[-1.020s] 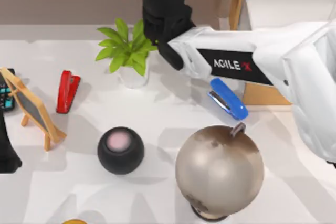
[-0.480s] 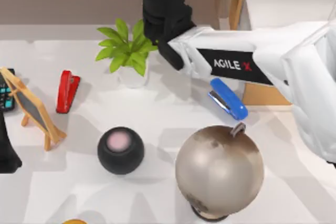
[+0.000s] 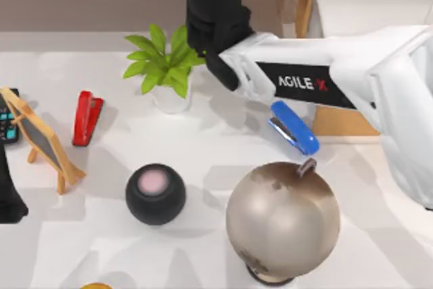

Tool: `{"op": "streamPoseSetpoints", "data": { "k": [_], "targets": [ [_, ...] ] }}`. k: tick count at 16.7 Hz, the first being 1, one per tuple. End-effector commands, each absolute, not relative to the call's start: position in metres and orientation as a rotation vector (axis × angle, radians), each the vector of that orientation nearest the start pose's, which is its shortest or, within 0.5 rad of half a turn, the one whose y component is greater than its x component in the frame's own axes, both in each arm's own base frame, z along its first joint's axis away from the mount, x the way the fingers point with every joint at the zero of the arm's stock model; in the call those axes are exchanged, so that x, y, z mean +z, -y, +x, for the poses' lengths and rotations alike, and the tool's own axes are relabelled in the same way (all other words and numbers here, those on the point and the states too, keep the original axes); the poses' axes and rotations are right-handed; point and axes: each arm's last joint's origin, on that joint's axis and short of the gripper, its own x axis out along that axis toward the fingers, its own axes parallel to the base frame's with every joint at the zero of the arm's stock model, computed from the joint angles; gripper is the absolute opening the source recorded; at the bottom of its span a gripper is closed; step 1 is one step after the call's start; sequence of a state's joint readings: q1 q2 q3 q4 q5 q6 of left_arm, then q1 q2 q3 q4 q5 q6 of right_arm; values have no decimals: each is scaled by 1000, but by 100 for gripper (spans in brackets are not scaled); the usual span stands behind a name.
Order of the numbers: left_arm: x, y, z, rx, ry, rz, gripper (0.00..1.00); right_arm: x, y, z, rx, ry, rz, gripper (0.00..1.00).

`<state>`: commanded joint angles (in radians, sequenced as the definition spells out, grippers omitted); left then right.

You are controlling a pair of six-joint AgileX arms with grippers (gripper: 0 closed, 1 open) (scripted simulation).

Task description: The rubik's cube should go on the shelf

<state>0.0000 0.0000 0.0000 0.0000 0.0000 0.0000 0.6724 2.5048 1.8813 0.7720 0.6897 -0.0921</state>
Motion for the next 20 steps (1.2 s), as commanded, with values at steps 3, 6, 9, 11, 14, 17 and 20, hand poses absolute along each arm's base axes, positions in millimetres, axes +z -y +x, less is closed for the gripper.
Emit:
{"op": "streamPoseSetpoints", "data": {
  "k": [3, 6, 9, 11, 14, 17, 20],
  "targets": [
    [160, 1, 106, 0, 0, 0, 100, 198, -331, 433, 43, 206, -38, 100],
    [160, 1, 106, 0, 0, 0, 100, 216, -309, 407, 70, 331, -103, 100],
    [160, 1, 106, 0, 0, 0, 100, 224, -275, 373, 65, 464, -203, 100],
    [160, 1, 106, 0, 0, 0, 100, 223, -251, 349, 47, 529, -302, 100],
    [160, 1, 106, 0, 0, 0, 100, 210, -215, 312, 16, 581, -488, 100],
    [160, 1, 106, 0, 0, 0, 100, 189, -181, 278, -15, 574, -714, 100],
    [160, 1, 106, 0, 0, 0, 100, 163, -148, 254, -40, 492, -971, 100]
  ]
}}
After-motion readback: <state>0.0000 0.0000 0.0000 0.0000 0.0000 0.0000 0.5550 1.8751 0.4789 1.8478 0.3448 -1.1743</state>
